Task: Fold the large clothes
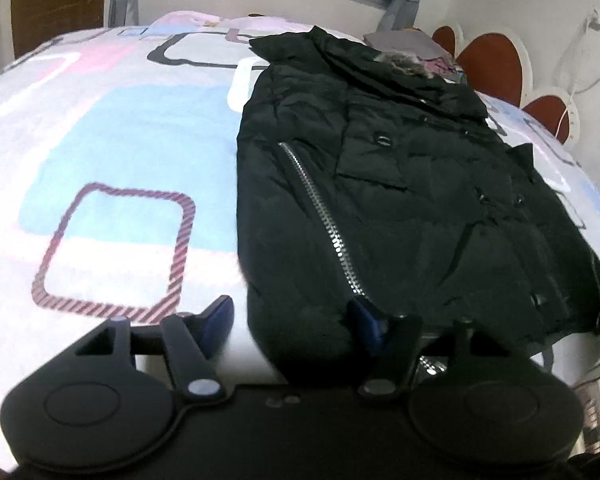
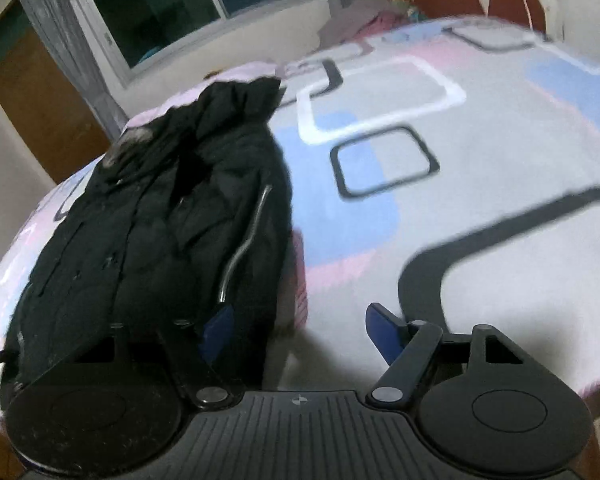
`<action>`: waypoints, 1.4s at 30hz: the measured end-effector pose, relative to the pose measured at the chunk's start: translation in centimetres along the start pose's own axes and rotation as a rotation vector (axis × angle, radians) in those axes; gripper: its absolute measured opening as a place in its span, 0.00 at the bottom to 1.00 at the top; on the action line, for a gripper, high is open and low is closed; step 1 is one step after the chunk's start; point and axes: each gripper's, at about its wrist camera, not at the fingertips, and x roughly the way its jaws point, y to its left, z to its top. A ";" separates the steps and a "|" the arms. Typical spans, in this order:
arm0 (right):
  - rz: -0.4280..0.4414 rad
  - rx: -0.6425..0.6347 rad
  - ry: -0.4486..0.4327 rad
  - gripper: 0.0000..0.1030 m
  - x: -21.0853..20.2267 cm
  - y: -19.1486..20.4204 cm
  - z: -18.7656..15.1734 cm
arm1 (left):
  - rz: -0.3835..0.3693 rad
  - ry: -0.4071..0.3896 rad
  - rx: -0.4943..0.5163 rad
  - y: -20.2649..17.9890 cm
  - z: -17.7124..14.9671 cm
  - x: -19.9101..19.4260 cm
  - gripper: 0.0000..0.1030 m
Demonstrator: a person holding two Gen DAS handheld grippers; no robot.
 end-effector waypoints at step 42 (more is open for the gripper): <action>0.503 0.305 -0.180 0.12 3.7 5.8 15.5 | -0.402 -0.364 -0.305 1.4 10.9 -2.8 0.09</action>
